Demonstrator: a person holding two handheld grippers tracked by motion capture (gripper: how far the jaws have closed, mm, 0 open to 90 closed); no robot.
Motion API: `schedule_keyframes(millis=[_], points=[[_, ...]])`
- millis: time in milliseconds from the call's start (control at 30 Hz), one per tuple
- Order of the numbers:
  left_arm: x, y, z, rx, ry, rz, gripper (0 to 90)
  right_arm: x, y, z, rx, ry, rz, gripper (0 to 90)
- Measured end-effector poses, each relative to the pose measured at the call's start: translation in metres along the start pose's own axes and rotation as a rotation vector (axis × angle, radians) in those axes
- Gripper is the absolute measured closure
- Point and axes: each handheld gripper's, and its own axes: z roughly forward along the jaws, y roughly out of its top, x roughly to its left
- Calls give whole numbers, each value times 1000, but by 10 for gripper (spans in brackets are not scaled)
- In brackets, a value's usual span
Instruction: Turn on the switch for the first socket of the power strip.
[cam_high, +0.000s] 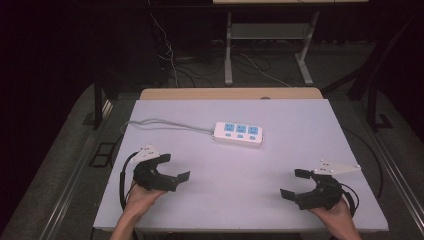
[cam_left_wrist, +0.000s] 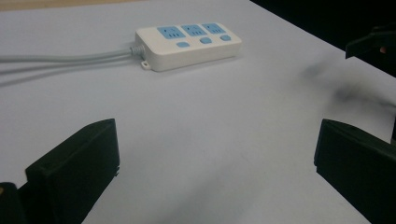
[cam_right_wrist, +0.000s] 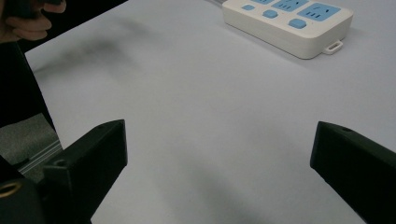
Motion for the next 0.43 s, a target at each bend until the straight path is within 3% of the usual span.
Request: schedule_keyframes(millis=[200, 433], points=[[-9, -17, 6, 23, -10, 21, 0, 2, -1, 0, 4, 4, 4, 35], [-14, -22, 9, 47, -9, 44, 0, 3, -2, 1, 9, 6, 8, 35]])
